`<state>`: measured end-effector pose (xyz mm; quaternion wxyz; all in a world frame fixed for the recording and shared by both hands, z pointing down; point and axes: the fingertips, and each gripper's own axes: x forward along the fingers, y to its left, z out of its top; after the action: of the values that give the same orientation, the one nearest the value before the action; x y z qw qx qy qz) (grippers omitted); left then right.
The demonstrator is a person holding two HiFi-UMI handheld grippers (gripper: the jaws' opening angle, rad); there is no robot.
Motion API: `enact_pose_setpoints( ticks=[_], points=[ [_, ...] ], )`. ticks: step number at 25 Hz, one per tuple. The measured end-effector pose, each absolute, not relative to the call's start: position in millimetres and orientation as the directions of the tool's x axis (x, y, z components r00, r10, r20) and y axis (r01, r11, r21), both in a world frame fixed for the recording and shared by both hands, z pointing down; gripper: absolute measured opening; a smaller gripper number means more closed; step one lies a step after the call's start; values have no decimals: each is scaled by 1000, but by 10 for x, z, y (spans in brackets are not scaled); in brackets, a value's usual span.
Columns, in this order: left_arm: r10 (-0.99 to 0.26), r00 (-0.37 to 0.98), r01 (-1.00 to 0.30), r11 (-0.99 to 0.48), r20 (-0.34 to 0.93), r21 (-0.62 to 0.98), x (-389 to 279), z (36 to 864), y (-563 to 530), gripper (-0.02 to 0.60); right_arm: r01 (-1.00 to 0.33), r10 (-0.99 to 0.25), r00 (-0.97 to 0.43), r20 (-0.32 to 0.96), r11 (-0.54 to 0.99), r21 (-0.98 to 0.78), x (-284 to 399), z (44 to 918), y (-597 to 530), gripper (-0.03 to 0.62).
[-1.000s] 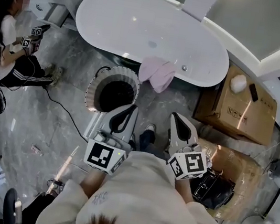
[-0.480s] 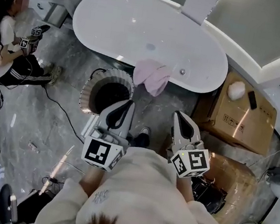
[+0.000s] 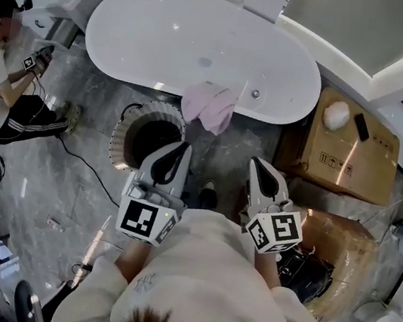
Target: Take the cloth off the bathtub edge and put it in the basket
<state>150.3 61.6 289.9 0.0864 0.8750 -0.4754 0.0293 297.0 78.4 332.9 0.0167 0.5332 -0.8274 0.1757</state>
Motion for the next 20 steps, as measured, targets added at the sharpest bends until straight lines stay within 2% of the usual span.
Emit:
enact_pose_setpoints(
  ticks=[15, 20],
  points=[
    [-779, 612, -791, -599, 136, 128, 1028, 2865, -216, 2, -903, -898, -390, 205, 330, -274, 2336, 3199, 17, -2],
    [-766, 628, -778, -615, 138, 124, 845, 2913, -411, 2, -892, -893, -426, 146, 387, -234, 2024, 3050, -186, -2]
  ],
)
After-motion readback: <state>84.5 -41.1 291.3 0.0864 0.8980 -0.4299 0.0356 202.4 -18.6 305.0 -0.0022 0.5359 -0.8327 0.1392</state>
